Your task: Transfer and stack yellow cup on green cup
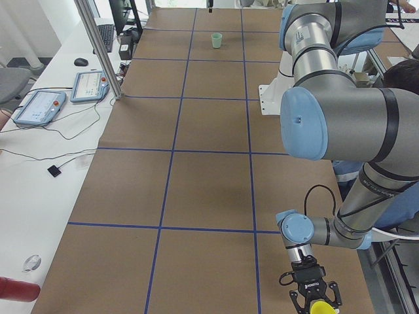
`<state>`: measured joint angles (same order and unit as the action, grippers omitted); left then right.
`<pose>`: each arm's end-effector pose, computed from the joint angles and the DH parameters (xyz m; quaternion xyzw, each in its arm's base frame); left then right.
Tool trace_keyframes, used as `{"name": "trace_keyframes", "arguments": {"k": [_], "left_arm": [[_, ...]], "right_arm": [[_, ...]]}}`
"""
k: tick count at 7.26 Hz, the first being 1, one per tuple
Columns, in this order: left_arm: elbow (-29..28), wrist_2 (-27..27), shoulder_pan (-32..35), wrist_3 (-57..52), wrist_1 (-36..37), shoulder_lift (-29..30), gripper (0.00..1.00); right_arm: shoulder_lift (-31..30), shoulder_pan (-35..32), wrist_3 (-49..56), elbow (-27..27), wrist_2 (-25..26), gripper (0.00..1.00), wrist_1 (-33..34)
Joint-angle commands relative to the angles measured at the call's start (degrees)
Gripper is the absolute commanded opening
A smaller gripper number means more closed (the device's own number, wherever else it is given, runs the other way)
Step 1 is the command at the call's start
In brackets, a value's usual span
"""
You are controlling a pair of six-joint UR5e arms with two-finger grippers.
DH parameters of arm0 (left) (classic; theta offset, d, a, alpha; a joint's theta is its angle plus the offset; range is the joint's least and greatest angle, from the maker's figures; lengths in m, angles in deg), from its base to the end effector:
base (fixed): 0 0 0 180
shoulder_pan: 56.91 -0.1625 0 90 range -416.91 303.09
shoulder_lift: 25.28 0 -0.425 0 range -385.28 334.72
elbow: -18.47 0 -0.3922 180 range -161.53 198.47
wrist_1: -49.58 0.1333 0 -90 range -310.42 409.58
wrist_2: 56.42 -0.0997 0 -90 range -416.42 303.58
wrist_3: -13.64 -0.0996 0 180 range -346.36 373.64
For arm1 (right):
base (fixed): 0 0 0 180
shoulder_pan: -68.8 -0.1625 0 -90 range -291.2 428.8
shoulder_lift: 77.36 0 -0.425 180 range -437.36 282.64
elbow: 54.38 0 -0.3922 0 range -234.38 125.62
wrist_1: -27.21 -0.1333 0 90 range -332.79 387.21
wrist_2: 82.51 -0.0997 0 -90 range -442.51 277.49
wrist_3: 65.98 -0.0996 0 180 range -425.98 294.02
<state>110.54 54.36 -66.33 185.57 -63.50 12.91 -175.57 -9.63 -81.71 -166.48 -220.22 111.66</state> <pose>-0.0168 -0.1021 0.8525 0.0396 -0.2840 -0.5995 0.7472 -0.0291 -0.4395 0.5190 0.0560 -0.4238 -0.0355 0.9033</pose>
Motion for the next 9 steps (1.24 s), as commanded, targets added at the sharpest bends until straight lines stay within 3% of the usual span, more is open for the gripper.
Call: {"name": "trace_keyframes", "arguments": {"k": [1,3,5,9], "left_arm": [[3.26,-0.3,-0.5,-7.53,9.54,-0.13,0.0],[13.0,-1.62,-0.51,-7.66,23.11,0.22,0.0],[13.22,-3.29,-0.42,-7.83,30.43,6.87,0.0],[10.06,-4.25,-0.51,-7.91,32.99,12.78,0.0]], "right_arm": [[0.2,0.03,-0.09,0.13,-2.29,1.0,0.01],[1.78,0.12,-0.09,1.52,-2.3,1.0,0.27],[2.23,0.12,-0.09,2.15,-3.0,1.0,0.28],[2.14,0.12,-0.09,3.11,-3.09,1.0,0.28]]}}
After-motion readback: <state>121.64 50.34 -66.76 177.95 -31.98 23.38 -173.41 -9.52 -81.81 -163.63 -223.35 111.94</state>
